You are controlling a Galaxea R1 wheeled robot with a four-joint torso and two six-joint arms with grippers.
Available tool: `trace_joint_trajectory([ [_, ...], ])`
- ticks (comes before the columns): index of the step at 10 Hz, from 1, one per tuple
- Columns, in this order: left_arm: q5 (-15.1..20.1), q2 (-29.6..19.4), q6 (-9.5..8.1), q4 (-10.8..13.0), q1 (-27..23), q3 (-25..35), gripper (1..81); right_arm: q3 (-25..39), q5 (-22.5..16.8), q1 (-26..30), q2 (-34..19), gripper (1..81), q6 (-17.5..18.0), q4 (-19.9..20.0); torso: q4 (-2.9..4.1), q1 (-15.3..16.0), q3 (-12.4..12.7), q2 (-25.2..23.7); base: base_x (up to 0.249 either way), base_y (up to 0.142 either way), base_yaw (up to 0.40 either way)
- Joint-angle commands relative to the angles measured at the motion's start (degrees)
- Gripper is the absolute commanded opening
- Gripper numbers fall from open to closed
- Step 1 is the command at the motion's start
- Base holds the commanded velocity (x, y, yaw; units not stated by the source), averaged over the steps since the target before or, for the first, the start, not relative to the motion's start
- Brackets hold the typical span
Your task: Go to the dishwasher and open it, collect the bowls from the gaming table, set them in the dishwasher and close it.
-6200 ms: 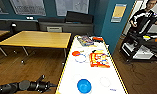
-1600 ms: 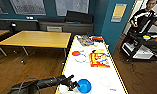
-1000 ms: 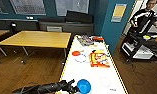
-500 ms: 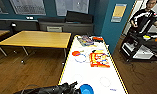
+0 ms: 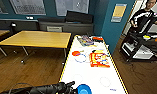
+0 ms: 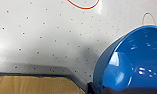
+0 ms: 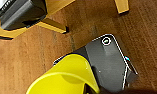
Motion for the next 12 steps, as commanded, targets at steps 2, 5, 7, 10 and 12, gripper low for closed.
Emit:
trace_joint_trajectory([
  [2, 0.72, -18.64, -0.07, 5.63, -12.91, 26.08, 1.0, 0.17, -3.08, 1.50, -2.88, 1.0, -0.02, -0.83, 0.00, 0.00, 0.00, 0.00, 0.000, 0.000, 0.000],
  [5, -1.26, -33.41, 1.50, 10.37, -8.79, 36.82, 1.0, -2.38, -4.75, 1.49, -1.48, 1.0, 0.15, -0.73, 0.00, 0.00, 0.00, 0.00, 0.000, 0.000, 0.000],
  [7, -11.82, -42.40, 5.28, 13.10, -2.03, 38.97, 1.0, -5.18, -5.19, 0.18, 0.19, 1.0, 0.06, -0.82, 0.00, 0.00, 0.00, 0.00, 0.000, 0.000, 0.000],
  [10, -20.34, -42.69, 8.72, 18.37, 12.19, 31.09, 1.0, -9.67, -5.28, -1.67, 1.87, 1.0, 0.15, -0.83, 0.00, 0.00, 0.00, 0.00, 0.000, 0.000, 0.000],
  [12, -26.76, -39.81, 8.72, 20.83, 20.30, 21.79, 1.0, -11.86, -5.37, -2.20, 2.92, 1.0, 0.24, -0.83, 0.00, 0.00, 0.00, 0.00, 0.000, 0.000, 0.000],
])
